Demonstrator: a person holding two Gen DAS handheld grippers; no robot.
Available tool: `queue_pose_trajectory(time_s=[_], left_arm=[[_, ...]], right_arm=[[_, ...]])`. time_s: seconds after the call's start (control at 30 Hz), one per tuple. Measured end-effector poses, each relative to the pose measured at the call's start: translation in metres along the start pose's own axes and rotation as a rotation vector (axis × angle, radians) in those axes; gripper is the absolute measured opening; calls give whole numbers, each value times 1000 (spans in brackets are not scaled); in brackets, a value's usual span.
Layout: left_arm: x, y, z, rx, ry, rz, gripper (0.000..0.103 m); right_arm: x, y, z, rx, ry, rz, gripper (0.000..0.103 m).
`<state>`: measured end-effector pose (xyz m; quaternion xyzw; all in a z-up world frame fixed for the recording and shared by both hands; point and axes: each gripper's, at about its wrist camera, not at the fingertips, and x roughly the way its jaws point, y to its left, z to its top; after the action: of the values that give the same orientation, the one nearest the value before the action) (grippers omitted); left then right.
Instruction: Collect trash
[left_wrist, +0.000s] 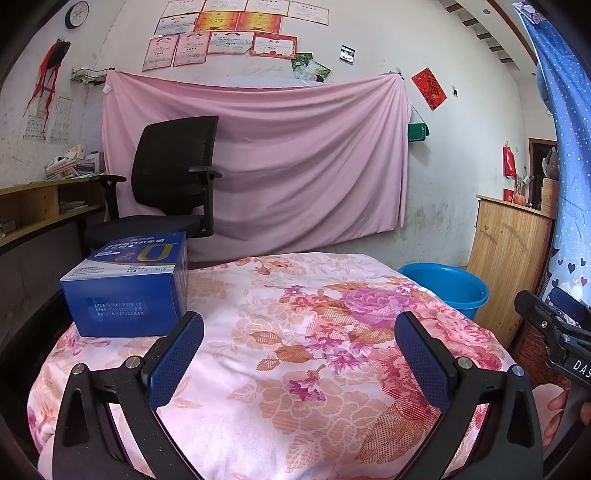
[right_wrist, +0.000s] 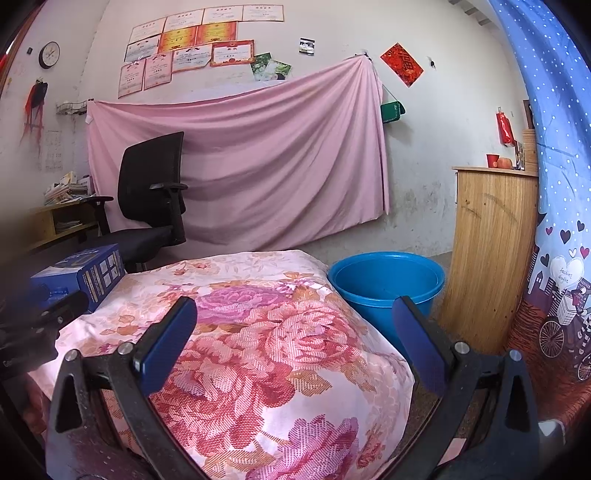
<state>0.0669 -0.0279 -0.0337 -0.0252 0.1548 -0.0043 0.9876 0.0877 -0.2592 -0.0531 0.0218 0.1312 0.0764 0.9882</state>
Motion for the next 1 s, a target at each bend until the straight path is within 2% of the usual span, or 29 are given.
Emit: queue_pose_trajectory(time_s=[1.0], left_arm=[[0,-1,-2,8,0,-1,101]], right_arm=[[3,-3,-2,15,8,4,103]])
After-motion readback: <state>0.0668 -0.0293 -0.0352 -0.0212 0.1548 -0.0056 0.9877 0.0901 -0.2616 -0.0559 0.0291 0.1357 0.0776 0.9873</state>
